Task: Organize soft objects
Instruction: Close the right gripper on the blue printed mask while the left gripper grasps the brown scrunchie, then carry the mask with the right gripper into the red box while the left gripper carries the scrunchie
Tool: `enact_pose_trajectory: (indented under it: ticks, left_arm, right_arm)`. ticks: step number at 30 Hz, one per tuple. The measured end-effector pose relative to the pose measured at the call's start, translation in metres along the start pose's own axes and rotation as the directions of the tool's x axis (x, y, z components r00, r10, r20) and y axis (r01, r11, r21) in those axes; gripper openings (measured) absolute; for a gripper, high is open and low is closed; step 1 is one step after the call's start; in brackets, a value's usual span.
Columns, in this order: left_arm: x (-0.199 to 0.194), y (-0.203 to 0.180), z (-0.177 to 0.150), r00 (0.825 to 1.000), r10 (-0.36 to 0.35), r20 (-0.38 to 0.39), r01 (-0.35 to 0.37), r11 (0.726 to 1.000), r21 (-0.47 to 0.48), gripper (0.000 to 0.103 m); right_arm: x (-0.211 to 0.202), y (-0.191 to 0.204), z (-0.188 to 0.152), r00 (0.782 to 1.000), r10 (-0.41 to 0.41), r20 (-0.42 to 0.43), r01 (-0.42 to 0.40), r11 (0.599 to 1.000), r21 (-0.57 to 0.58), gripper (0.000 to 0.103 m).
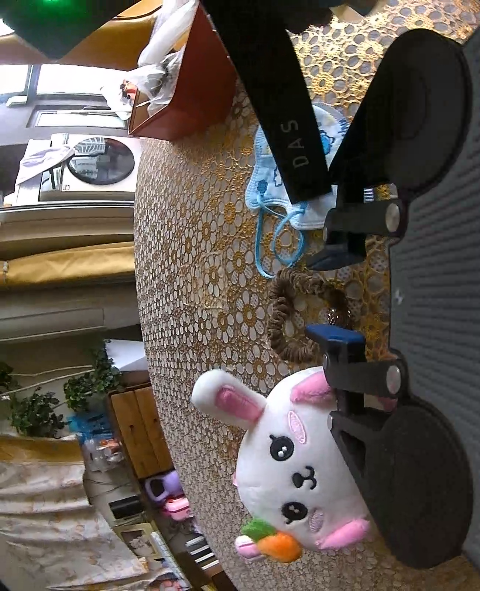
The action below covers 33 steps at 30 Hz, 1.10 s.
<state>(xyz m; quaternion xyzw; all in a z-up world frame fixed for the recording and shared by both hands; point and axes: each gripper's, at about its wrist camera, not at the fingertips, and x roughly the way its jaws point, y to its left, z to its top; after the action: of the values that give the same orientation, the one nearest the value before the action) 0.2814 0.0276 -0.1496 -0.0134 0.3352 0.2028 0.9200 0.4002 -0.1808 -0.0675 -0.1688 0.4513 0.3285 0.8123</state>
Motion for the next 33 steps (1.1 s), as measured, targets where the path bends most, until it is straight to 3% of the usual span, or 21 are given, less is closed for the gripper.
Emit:
enact_pose_trajectory:
  ticks: [5, 7, 10, 15, 17, 22, 27, 30, 33]
  left_arm:
    - [-0.002, 0.007, -0.002, 1.000, -0.006, 0.012, 0.006, 1.000, 0.007, 0.018]
    - [-0.001, 0.011, -0.001, 1.000, -0.020, 0.010, 0.020, 1.000, 0.006, 0.016]
    - [-0.002, 0.013, 0.001, 0.999, -0.040, 0.003, 0.040, 0.999, 0.004, 0.015]
    - [-0.005, 0.025, 0.005, 0.995, -0.098, -0.023, 0.097, 0.994, -0.051, 0.013]
    - [-0.009, 0.029, 0.008, 0.992, -0.123, -0.023, 0.122, 0.990, -0.070, 0.007]
    - [-0.018, 0.036, 0.018, 0.976, -0.213, -0.052, 0.206, 0.971, -0.122, 0.007]
    - [-0.027, 0.044, 0.031, 0.943, -0.322, -0.084, 0.304, 0.936, -0.177, 0.007]
    - [-0.038, 0.044, 0.040, 0.911, -0.401, -0.098, 0.381, 0.908, -0.175, 0.007]
    - [-0.052, 0.039, 0.048, 0.893, -0.439, -0.099, 0.421, 0.892, -0.161, 0.006]
  right_arm:
    - [-0.006, 0.004, -0.005, 1.000, -0.016, 0.018, 0.017, 1.000, -0.022, 0.062]
    - [-0.010, 0.005, -0.007, 1.000, -0.008, 0.024, 0.009, 1.000, -0.023, 0.038]
    - [-0.016, 0.009, -0.011, 1.000, 0.010, 0.026, -0.009, 1.000, -0.022, 0.026]
    - [-0.037, 0.011, -0.021, 0.996, -0.001, 0.085, 0.002, 1.000, -0.013, 0.022]
    - [-0.049, 0.008, -0.024, 0.994, -0.003, 0.112, 0.002, 1.000, 0.006, 0.021]
    - [-0.083, -0.004, -0.032, 0.986, -0.006, 0.166, -0.004, 0.998, 0.061, 0.020]
    - [-0.119, -0.015, -0.042, 0.975, -0.011, 0.221, -0.014, 0.994, 0.111, 0.020]
    - [-0.140, -0.021, -0.048, 0.968, -0.016, 0.251, -0.018, 0.991, 0.135, 0.020]
    - [-0.157, -0.027, -0.055, 0.964, -0.015, 0.265, -0.026, 0.988, 0.151, 0.020]
